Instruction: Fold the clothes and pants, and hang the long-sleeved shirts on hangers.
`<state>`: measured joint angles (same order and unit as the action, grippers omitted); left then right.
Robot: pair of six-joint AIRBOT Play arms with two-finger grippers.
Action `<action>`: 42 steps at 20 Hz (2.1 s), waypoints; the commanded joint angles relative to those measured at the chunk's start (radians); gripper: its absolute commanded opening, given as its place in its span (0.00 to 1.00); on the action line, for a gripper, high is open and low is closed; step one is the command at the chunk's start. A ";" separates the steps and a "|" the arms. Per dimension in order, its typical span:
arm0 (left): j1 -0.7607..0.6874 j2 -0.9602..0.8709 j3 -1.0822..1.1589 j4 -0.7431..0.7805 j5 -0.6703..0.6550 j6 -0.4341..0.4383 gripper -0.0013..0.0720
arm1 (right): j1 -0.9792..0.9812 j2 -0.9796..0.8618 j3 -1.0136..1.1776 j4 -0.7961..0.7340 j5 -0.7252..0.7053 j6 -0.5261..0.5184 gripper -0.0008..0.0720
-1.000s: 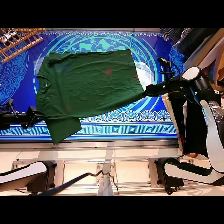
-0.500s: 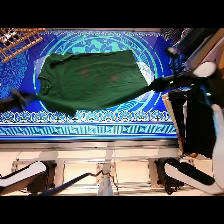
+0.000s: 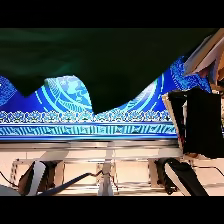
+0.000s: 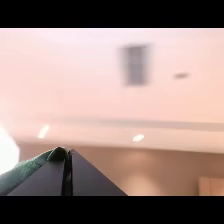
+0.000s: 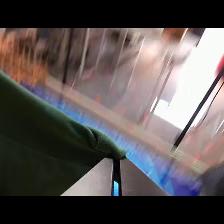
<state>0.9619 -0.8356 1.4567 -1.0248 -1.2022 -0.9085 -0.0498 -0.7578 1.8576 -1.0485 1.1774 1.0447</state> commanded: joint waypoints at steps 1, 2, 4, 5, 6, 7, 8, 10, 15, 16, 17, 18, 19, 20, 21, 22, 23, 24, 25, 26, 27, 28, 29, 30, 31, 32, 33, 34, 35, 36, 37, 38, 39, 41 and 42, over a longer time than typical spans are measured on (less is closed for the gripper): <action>0.083 0.050 0.151 -0.150 0.145 0.034 0.02 | 0.001 0.042 0.174 -0.004 -0.057 -0.017 0.03; 0.086 0.041 0.151 -0.095 0.145 0.034 0.02 | 0.001 0.040 0.180 -0.004 -0.068 -0.019 0.03; 0.085 0.004 0.151 0.128 0.144 0.018 0.02 | 0.001 0.010 0.179 -0.002 -0.050 -0.018 0.03; 0.085 -0.018 0.151 0.282 0.140 -0.023 0.02 | 0.001 -0.021 0.179 -0.001 -0.021 -0.010 0.03; 0.084 -0.043 0.151 0.470 0.121 -0.077 0.02 | 0.001 -0.058 0.175 -0.001 0.016 0.016 0.03; 0.076 -0.068 0.150 0.655 0.089 -0.133 0.02 | 0.001 -0.101 0.159 0.001 0.064 0.049 0.03; 0.049 -0.096 0.145 0.847 0.045 -0.190 0.02 | 0.001 -0.147 0.134 0.007 0.109 0.073 0.03; -0.053 -0.147 0.078 1.111 -0.036 -0.214 0.02 | 0.001 -0.255 0.057 0.026 0.177 0.103 0.03; -0.387 -0.315 -0.286 1.358 0.126 -0.108 0.02 | 0.041 -0.581 -0.216 0.022 0.033 0.114 0.03; -0.438 -0.370 -0.343 1.358 0.212 -0.077 0.02 | 0.046 -0.652 -0.250 0.022 -0.032 0.114 0.03; -0.481 -0.439 -0.385 1.358 0.309 -0.043 0.02 | 0.046 -0.729 -0.270 0.023 -0.099 0.119 0.03; -0.510 -0.511 -0.400 1.358 0.386 -0.018 0.02 | 0.047 -0.808 -0.270 0.024 -0.157 0.126 0.03; -0.531 -0.585 -0.398 1.350 0.449 0.002 0.02 | 0.047 -0.872 -0.270 0.026 -0.222 0.126 0.03; -0.543 -0.656 -0.394 1.310 0.511 0.018 0.02 | 0.047 -0.928 -0.270 0.038 -0.283 0.130 0.03; -0.547 -0.713 -0.379 1.270 0.536 0.042 0.02 | 0.047 -0.978 -0.270 0.067 -0.335 0.132 0.03; -0.549 -0.767 -0.348 1.242 0.534 0.059 0.02 | 0.047 -1.017 -0.269 0.092 -0.370 0.132 0.03; -0.549 -0.803 -0.311 1.241 0.525 0.060 0.02 | 0.047 -1.043 -0.263 0.104 -0.377 0.132 0.03; -0.548 -0.830 -0.270 1.241 0.506 0.060 0.02 | 0.047 -1.057 -0.259 0.106 -0.374 0.132 0.03; -0.546 -0.844 -0.235 1.241 0.484 0.060 0.02 | 0.047 -1.057 -0.258 0.101 -0.358 0.132 0.03; -0.539 -0.848 -0.209 1.242 0.446 0.052 0.02 | 0.045 -1.054 -0.253 0.101 -0.320 0.133 0.03; -0.522 -0.846 -0.188 1.260 0.381 0.028 0.02 | 0.041 -1.054 -0.239 0.098 -0.253 0.133 0.03; -0.500 -0.844 -0.175 1.304 0.305 0.002 0.02 | 0.034 -1.054 -0.224 0.085 -0.179 0.134 0.03; -0.471 -0.840 -0.171 1.369 0.220 -0.040 0.02 | 0.031 -1.054 -0.212 0.071 -0.109 0.144 0.03; -0.440 -0.839 -0.171 1.445 0.142 -0.094 0.02 | 0.024 -1.053 -0.205 0.047 -0.044 0.161 0.03; -0.409 -0.840 -0.171 1.545 0.063 -0.153 0.02 | 0.024 -1.053 -0.204 0.019 0.023 0.183 0.03; -0.384 -0.840 -0.171 1.645 0.000 -0.201 0.02 | 0.025 -1.053 -0.205 -0.031 0.089 0.201 0.03; -0.365 -0.840 -0.172 1.741 -0.056 -0.236 0.02 | 0.031 -1.054 -0.206 -0.072 0.139 0.214 0.03; -0.355 -0.840 -0.172 1.810 -0.097 -0.256 0.02 | 0.037 -1.054 -0.210 -0.103 0.168 0.220 0.03; -0.352 -0.840 -0.173 1.853 -0.128 -0.259 0.02 | 0.042 -1.054 -0.213 -0.114 0.175 0.220 0.03; -0.351 -0.840 -0.173 1.887 -0.146 -0.259 0.02 | 0.046 -1.055 -0.216 -0.115 0.174 0.224 0.03; -0.353 -0.840 -0.173 1.901 -0.147 -0.260 0.02 | 0.051 -1.056 -0.218 -0.114 0.170 0.226 0.03; -0.356 -0.841 -0.173 1.899 -0.148 -0.260 0.02 | 0.058 -1.057 -0.220 -0.116 0.169 0.226 0.03; -0.365 -0.841 -0.173 1.901 -0.150 -0.259 0.02 | 0.064 -1.057 -0.225 -0.116 0.169 0.226 0.03; -0.378 -0.841 -0.173 1.918 -0.144 -0.259 0.05 | 0.071 -1.065 -0.226 -0.116 0.170 0.225 0.04; -0.383 -0.841 -0.173 1.923 -0.141 -0.259 0.36 | 0.077 -1.065 -0.225 -0.109 0.169 0.226 0.20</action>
<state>0.5888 -1.6756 1.2823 0.8440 -1.3182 -1.1542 0.0139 -1.8187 1.6348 -1.1526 1.3251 1.2663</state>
